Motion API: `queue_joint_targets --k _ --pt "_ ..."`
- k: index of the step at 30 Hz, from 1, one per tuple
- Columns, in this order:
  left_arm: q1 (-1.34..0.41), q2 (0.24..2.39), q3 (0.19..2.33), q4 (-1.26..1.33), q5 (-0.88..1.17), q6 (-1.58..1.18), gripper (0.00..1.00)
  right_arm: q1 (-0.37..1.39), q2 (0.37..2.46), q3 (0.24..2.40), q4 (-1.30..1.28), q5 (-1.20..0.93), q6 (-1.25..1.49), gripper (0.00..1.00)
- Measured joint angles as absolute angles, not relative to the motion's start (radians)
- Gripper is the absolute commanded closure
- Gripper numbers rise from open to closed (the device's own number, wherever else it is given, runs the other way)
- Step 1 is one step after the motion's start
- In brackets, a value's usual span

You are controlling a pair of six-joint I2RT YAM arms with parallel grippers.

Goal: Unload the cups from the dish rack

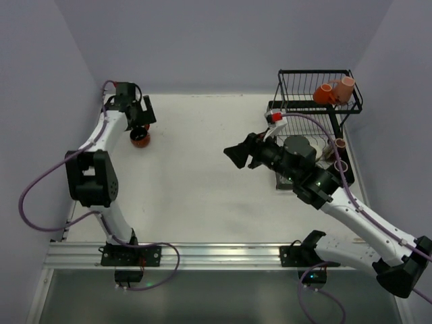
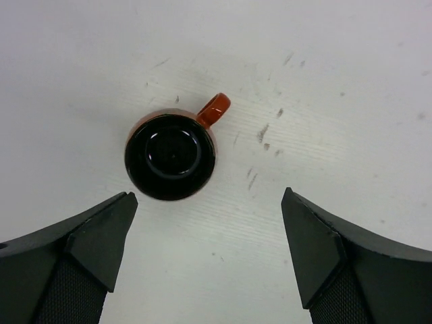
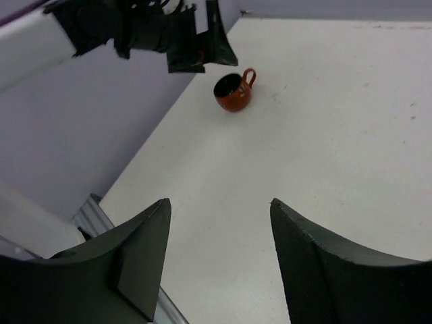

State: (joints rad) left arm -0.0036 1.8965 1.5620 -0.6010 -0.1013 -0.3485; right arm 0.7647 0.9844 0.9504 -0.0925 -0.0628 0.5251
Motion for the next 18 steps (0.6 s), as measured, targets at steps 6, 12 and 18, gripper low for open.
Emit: queue_joint_targets --k 6,12,18 --pt "-0.105 1.413 1.329 -0.401 -0.105 -0.356 0.01 0.601 0.982 1.12 -0.183 0.028 0.442 0.63" --pt "-0.358 0.978 1.103 -0.167 0.107 -0.375 0.0 0.334 1.066 1.312 -0.273 0.194 0.363 0.62" --pt "-0.36 0.853 0.863 -0.11 0.334 -0.373 0.0 0.159 1.279 1.509 -0.376 0.288 0.302 0.57"
